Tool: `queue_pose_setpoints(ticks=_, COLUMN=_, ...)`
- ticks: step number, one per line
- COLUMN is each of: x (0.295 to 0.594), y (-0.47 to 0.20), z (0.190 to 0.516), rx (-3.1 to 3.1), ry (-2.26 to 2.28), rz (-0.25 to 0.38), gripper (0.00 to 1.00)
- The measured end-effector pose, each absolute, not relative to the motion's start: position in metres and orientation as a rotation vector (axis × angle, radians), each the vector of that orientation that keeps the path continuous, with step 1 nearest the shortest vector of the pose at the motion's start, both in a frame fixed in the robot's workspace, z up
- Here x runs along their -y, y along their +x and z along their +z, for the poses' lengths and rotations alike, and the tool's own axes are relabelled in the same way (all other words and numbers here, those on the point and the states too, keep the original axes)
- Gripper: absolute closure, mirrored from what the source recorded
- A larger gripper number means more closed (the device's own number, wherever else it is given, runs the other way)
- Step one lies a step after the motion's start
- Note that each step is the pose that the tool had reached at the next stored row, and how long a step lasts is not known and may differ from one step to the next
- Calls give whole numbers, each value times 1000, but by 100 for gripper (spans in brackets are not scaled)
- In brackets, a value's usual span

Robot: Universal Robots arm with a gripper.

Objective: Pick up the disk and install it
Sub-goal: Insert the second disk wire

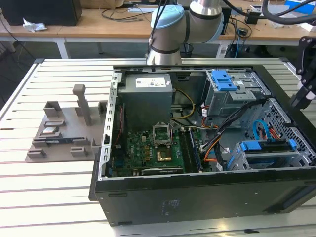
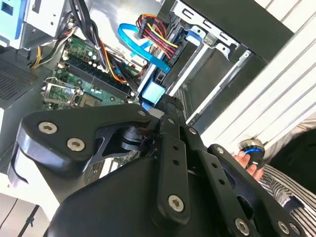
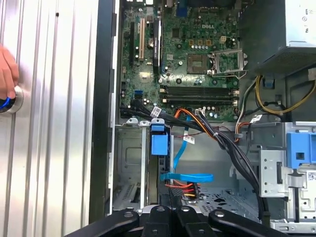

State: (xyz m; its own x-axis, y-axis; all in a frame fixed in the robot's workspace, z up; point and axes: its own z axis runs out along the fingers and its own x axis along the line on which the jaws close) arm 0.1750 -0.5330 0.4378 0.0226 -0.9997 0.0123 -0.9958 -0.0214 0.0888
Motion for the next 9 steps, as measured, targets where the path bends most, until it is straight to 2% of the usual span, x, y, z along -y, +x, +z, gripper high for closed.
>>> queue_pose_setpoints(ticks=9, x=533, y=175, z=445, rx=2146, ry=2193, rz=-82, gripper=89)
